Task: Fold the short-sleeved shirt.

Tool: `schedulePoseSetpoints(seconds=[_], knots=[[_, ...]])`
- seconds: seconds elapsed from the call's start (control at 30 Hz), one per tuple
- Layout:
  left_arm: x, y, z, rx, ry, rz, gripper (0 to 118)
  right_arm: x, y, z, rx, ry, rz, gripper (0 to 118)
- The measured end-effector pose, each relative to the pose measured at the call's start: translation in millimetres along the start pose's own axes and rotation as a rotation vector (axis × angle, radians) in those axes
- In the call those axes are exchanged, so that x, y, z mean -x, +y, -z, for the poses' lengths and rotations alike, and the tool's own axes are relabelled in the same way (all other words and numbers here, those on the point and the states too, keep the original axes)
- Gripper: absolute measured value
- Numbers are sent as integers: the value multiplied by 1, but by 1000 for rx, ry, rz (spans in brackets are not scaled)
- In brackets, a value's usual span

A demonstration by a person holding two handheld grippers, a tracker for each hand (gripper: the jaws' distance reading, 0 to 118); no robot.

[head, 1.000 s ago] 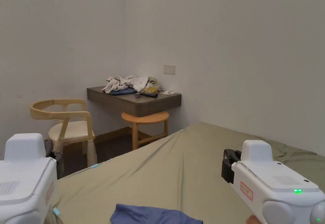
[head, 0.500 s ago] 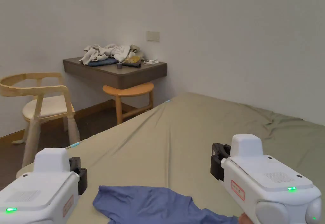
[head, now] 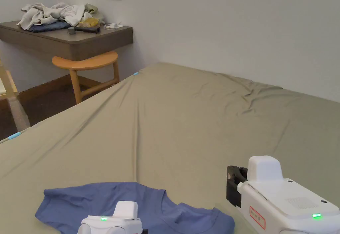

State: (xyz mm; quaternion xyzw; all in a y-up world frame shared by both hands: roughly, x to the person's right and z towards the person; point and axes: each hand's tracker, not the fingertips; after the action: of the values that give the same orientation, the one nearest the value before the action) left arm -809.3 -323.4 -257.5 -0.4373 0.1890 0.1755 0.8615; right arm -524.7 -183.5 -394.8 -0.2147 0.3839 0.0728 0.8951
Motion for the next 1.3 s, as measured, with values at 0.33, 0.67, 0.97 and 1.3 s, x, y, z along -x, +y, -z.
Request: schedulePoseSetpoints(seconds=[0.33, 0.67, 0.97, 1.3], knots=[[-8, -25, 44, 199, 9, -45, 118, -16, -19, 8, 32, -16, 28, 1], [-23, -39, 6, 9, 61, -15, 94, -41, -31, -8, 46, -55, 61, 1], [-10, -28, -42, -160, -29, -61, 3, -87, -47, -59, 40, -129, 111, 1], [-191, 34, -133, -359, -325, 278, 3, -160, -52, -206, -79, -297, 209, 1]])
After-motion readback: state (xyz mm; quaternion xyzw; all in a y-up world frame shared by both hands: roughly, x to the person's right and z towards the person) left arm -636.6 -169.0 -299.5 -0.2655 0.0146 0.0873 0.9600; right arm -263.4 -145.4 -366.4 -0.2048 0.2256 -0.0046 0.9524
